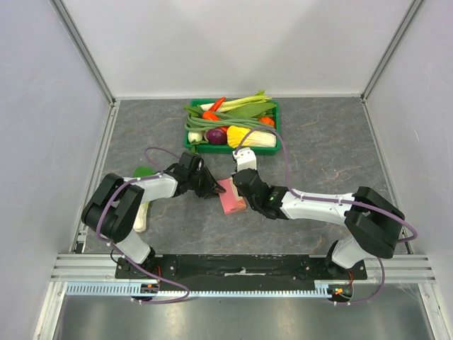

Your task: Unpack the express box

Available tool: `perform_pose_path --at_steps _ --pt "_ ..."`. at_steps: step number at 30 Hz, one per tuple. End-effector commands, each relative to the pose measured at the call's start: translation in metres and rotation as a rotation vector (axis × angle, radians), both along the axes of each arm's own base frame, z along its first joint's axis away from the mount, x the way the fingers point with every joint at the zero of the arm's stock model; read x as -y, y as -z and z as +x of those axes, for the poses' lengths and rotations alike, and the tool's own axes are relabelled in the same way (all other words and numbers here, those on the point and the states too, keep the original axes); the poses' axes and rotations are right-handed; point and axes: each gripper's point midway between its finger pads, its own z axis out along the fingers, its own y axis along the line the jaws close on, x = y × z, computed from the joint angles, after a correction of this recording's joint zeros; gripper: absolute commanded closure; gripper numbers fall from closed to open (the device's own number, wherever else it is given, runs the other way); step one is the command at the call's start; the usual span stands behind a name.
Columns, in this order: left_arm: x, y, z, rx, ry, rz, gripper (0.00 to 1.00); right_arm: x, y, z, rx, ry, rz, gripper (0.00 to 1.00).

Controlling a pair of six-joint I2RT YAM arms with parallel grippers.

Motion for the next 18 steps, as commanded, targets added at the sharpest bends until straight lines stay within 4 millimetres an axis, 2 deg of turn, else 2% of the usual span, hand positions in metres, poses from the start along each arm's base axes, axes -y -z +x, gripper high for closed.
perform_pose_path --at_steps 1,15,18 --pt "-0.075 0.083 -0.073 -0.266 -0.007 0.382 0.88 0.000 -0.002 0.006 0.001 0.031 0.004 1.00" --pt "-0.070 0.080 -0.069 -0.265 -0.001 0.360 0.88 -0.006 0.019 -0.002 -0.079 -0.003 -0.027 1.00" --pt "-0.068 0.077 -0.064 -0.257 -0.019 0.347 0.88 -0.008 0.015 -0.005 -0.099 -0.013 -0.026 1.00"
